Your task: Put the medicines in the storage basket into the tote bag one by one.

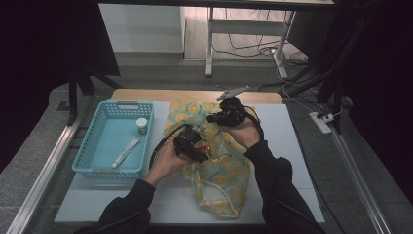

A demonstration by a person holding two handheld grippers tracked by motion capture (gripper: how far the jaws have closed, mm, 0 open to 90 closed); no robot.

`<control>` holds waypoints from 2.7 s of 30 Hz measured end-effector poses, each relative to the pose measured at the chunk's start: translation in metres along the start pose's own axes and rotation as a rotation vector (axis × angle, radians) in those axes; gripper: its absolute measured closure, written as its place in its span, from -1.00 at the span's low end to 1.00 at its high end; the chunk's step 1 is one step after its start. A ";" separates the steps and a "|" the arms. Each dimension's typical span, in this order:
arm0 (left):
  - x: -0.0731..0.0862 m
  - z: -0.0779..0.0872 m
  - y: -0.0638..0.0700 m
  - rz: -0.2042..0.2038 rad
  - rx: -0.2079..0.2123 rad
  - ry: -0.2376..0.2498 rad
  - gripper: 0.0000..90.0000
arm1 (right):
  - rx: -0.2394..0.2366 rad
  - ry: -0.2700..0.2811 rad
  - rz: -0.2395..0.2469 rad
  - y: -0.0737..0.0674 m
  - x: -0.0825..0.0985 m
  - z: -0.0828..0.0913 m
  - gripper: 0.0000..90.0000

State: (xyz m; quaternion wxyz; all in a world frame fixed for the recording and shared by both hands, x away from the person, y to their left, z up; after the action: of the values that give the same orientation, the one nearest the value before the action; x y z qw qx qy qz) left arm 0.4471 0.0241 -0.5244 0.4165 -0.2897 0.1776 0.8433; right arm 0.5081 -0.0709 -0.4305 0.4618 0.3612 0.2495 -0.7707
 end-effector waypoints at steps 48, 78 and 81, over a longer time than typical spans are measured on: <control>-0.007 -0.012 -0.004 0.019 -0.007 0.095 -0.73 | 0.031 -0.009 -0.062 0.023 0.017 -0.002 1.00; 0.037 0.082 -0.008 0.099 0.001 0.163 -0.98 | 0.027 -0.004 -0.057 0.021 0.020 0.002 1.00; 0.046 0.091 -0.018 0.117 -0.007 0.160 -0.98 | 0.028 -0.004 -0.059 0.021 0.020 0.001 1.00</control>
State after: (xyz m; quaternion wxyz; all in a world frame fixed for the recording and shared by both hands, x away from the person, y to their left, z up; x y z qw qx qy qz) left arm 0.4080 0.1117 -0.4851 0.3497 -0.3469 0.2240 0.8409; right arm 0.5200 -0.0919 -0.4464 0.4345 0.3586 0.2483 -0.7880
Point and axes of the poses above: each handheld gripper's, and its own axes: z roughly backward along the jaws, x roughly out of its underside, y roughly to its right, the point moved 6 cm from there along -z, roughly forward along the jaws, and after that the axes turned 2 degrees about y, right-handed, at the moved point
